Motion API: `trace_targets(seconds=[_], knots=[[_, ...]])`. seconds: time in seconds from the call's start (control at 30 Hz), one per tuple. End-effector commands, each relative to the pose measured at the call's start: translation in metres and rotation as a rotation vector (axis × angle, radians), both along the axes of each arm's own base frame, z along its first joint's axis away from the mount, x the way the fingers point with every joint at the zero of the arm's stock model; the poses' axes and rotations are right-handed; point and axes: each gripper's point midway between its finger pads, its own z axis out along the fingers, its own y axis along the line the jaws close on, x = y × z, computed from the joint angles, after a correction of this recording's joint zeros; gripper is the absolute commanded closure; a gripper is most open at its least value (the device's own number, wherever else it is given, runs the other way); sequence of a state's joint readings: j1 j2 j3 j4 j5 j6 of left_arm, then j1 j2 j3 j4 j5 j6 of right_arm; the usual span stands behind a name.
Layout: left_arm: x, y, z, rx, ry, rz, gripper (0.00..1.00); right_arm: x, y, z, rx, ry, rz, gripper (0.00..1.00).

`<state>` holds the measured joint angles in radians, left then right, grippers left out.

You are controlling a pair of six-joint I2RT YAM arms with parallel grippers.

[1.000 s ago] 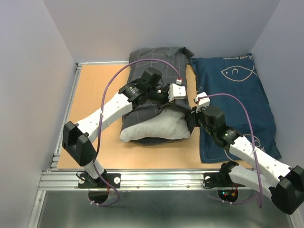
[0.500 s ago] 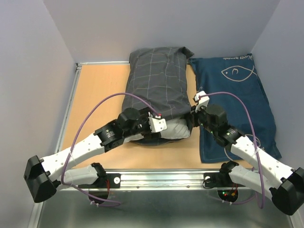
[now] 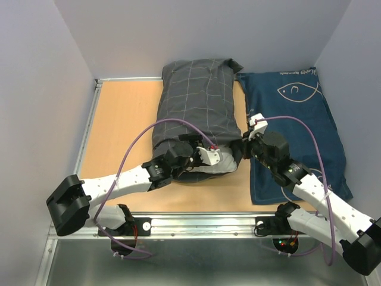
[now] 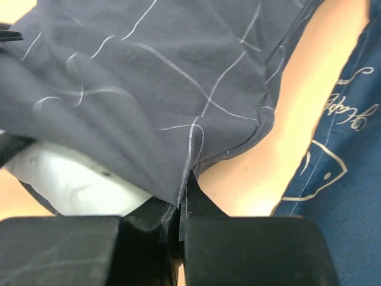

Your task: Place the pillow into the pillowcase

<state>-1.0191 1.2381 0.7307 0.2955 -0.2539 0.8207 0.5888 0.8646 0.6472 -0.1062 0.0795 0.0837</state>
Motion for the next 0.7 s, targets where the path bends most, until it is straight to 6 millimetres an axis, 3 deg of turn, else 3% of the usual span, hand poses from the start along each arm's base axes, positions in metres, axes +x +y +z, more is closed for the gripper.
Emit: trace_targets(seconds=[0.0, 0.03, 0.13, 0.23, 0.37, 0.53, 0.67], knots=[[0.020, 0.045, 0.029, -0.049, -0.120, 0.202, 0.19, 0.009, -0.011, 0.037, 0.048, -0.090, -0.081, 0.99], [0.018, 0.056, 0.037, -0.065, -0.138, 0.219, 0.21, 0.009, -0.014, 0.034, 0.038, -0.087, -0.096, 0.99], [0.016, 0.098, 0.022, -0.005, -0.142, 0.301, 0.25, 0.010, -0.019, 0.028, 0.031, -0.071, -0.125, 0.99], [0.009, 0.121, 0.013, 0.035, -0.145, 0.330, 0.27, 0.009, -0.019, 0.024, 0.031, -0.058, -0.123, 0.99], [0.001, 0.138, 0.003, 0.064, -0.116, 0.353, 0.31, 0.009, -0.021, 0.023, 0.027, -0.055, -0.135, 1.00], [0.011, 0.173, -0.033, 0.110, -0.003, 0.437, 0.34, 0.006, -0.018, 0.025, 0.036, -0.054, -0.112, 0.99], [0.011, 0.173, -0.058, 0.132, 0.099, 0.417, 0.38, 0.002, -0.012, 0.023, 0.050, -0.042, -0.078, 0.99]])
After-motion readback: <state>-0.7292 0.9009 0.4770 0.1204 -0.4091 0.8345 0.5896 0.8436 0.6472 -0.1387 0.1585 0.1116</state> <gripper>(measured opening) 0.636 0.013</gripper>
